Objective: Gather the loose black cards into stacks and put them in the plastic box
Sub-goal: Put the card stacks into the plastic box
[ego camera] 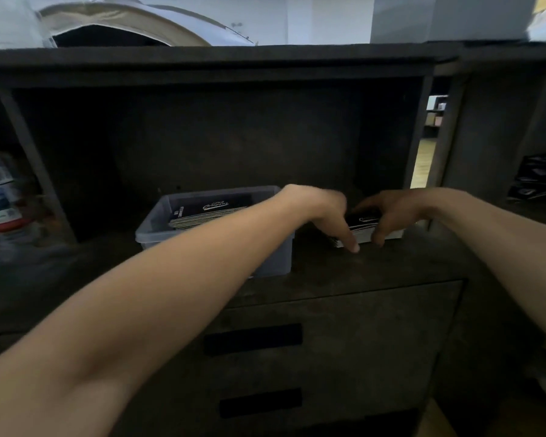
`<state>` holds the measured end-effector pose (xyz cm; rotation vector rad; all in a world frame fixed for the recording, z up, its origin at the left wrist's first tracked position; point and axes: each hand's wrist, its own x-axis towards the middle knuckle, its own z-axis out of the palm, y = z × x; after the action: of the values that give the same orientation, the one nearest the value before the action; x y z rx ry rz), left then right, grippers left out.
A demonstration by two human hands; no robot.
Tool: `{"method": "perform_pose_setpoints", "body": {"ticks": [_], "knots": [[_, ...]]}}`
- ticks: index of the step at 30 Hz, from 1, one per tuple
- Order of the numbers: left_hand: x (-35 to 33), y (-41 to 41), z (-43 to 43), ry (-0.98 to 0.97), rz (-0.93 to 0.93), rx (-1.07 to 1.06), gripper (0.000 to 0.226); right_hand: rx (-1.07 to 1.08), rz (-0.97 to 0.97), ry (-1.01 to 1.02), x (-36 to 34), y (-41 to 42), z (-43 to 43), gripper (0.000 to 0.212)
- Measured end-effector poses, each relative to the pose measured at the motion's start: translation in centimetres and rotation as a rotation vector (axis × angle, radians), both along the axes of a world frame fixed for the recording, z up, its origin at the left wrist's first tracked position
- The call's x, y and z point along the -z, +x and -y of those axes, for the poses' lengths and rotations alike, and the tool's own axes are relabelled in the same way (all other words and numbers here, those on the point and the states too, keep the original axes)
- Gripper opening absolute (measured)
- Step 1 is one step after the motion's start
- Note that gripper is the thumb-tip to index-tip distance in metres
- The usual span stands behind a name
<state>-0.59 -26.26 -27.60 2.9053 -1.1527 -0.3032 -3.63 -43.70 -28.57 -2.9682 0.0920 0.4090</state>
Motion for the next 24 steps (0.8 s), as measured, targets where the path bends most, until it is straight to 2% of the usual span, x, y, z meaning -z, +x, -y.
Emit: {"method": "perform_pose_setpoints", "body": {"ticks": [3, 11, 16, 24], "knots": [[1.1, 0.9, 2.1, 0.131, -0.049, -0.044, 0.095, -0.009, 0.023, -0.048, 0.2, 0.4, 0.4, 0.091], [0.6, 1.6, 3.4, 0.074, 0.027, -0.065, 0.092, -0.027, 0.004, -0.017, 0.3, 1.1, 2.0, 0.079], [1.0, 1.7, 4.4, 0.029, -0.135, -0.106, 0.095, -0.023, -0.013, -0.003, 0.3, 1.7, 2.6, 0.074], [0.9, 1.8, 4.3, -0.033, -0.155, -0.05, 0.08, -0.022, -0.03, 0.026, 0.9, 1.6, 2.9, 0.06]]}}
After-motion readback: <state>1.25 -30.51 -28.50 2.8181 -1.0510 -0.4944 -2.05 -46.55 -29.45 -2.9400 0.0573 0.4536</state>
